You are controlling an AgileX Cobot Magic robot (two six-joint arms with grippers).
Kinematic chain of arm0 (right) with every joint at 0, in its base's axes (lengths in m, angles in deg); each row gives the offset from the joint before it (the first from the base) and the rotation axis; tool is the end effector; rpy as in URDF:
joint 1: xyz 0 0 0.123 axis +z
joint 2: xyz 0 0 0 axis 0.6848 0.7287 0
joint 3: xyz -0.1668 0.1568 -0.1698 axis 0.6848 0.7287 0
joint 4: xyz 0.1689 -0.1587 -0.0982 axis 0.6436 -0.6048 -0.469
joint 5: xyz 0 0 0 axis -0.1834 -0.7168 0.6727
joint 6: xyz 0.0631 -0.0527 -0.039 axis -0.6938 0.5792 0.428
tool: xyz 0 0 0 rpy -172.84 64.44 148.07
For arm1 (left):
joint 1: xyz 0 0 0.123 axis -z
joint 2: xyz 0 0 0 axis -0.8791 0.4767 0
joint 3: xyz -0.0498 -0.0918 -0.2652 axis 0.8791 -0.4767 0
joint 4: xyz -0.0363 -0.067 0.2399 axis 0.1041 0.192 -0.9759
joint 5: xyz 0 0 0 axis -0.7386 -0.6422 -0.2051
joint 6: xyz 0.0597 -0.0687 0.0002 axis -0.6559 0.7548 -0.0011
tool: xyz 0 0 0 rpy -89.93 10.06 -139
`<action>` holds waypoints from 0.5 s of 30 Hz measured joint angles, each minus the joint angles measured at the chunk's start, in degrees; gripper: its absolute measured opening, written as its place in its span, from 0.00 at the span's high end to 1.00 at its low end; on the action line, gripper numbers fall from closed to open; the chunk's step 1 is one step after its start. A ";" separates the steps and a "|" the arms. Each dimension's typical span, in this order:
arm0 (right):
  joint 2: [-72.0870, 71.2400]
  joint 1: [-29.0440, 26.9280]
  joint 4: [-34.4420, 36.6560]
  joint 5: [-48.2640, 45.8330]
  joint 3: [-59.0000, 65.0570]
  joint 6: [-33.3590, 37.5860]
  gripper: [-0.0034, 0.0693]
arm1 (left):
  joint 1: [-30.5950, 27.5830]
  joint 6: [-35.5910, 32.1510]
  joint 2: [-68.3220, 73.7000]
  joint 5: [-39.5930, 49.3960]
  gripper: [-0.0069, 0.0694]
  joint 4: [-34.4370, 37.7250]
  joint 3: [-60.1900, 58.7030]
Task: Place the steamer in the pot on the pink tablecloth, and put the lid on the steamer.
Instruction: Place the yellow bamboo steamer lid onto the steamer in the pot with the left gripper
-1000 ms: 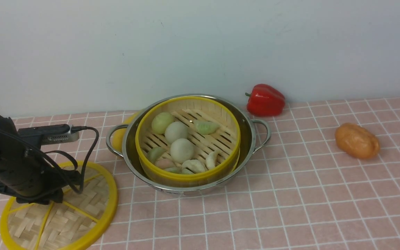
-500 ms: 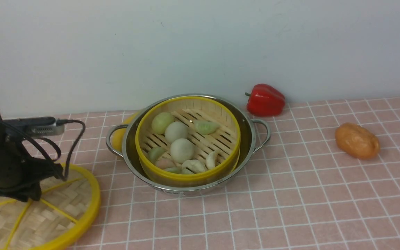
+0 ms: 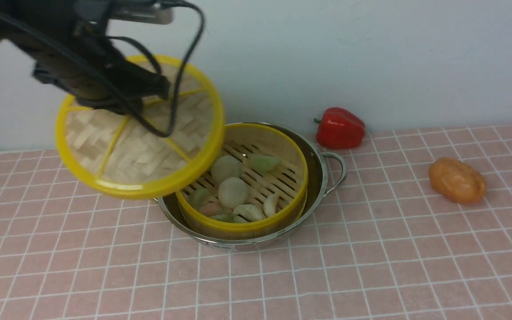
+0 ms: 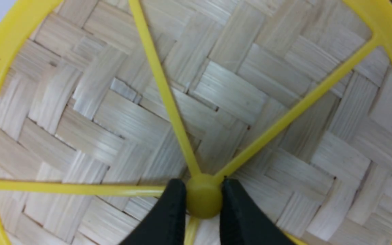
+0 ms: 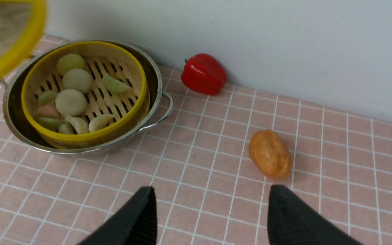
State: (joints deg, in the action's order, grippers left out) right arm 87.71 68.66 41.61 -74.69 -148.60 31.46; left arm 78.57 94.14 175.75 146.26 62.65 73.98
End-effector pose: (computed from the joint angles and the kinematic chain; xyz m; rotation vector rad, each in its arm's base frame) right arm 0.0874 0.0284 0.4446 -0.2164 2.2173 0.1989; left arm 0.3667 -0.1019 0.3427 0.2942 2.5855 0.0234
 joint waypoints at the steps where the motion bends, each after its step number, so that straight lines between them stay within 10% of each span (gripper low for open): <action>1: -1.14 0.00 0.00 -0.06 0.79 -1.13 0.35 | 2.92 1.12 3.58 0.55 0.75 -0.75 2.13; 15: -3.63 0.00 0.20 -0.05 1.48 -4.13 0.36 | 13.28 5.55 20.77 3.93 0.75 -7.46 15.15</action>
State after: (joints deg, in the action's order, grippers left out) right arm 84.08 68.66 41.81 -74.75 -147.12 27.33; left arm 91.85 99.69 196.52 150.20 55.20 89.13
